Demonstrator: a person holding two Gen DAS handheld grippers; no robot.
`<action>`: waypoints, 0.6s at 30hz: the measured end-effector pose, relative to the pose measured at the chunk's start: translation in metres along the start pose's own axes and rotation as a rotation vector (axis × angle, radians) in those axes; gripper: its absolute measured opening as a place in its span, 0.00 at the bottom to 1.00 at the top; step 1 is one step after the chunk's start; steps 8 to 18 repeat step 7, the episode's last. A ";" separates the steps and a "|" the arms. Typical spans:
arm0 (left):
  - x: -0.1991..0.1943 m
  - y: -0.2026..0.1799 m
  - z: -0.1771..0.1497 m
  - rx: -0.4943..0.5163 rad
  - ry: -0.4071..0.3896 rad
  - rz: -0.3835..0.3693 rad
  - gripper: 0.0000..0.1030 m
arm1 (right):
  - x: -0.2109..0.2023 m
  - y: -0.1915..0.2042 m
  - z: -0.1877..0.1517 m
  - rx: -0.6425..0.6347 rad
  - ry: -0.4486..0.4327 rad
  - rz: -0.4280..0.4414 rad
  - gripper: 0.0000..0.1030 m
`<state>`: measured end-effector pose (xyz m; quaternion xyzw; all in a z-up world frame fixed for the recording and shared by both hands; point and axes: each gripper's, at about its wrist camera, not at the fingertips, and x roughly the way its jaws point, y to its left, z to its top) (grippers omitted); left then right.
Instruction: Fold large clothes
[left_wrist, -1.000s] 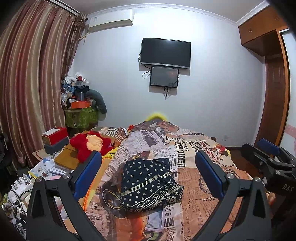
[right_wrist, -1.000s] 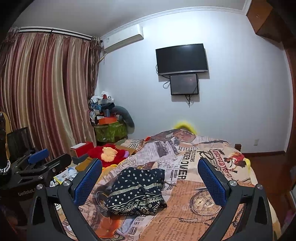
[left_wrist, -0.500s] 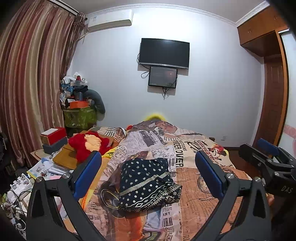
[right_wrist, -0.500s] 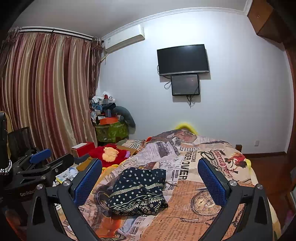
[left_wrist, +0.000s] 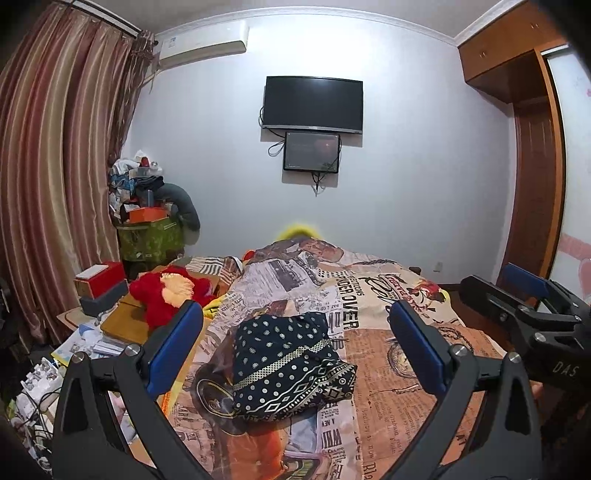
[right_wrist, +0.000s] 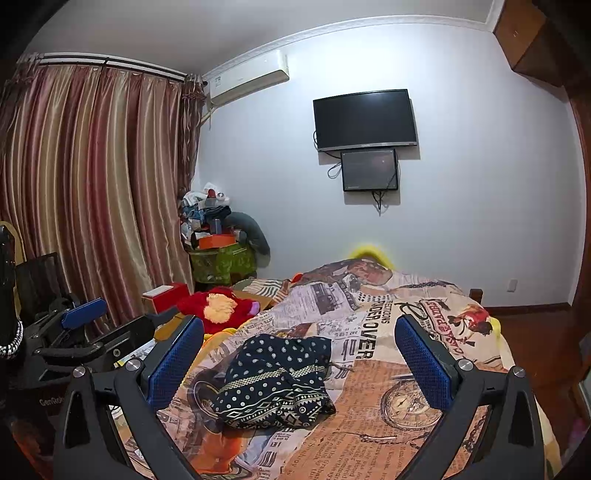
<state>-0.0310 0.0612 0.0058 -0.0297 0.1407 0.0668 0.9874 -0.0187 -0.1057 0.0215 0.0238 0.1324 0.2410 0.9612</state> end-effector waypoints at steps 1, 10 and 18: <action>-0.001 0.000 0.000 0.002 -0.002 0.000 0.99 | 0.000 -0.001 0.000 0.002 -0.001 0.000 1.00; -0.001 -0.002 0.000 0.008 -0.007 0.014 0.99 | -0.001 -0.002 0.001 0.008 0.003 0.005 1.00; -0.001 -0.002 0.000 0.008 -0.007 0.014 0.99 | -0.001 -0.002 0.001 0.008 0.003 0.005 1.00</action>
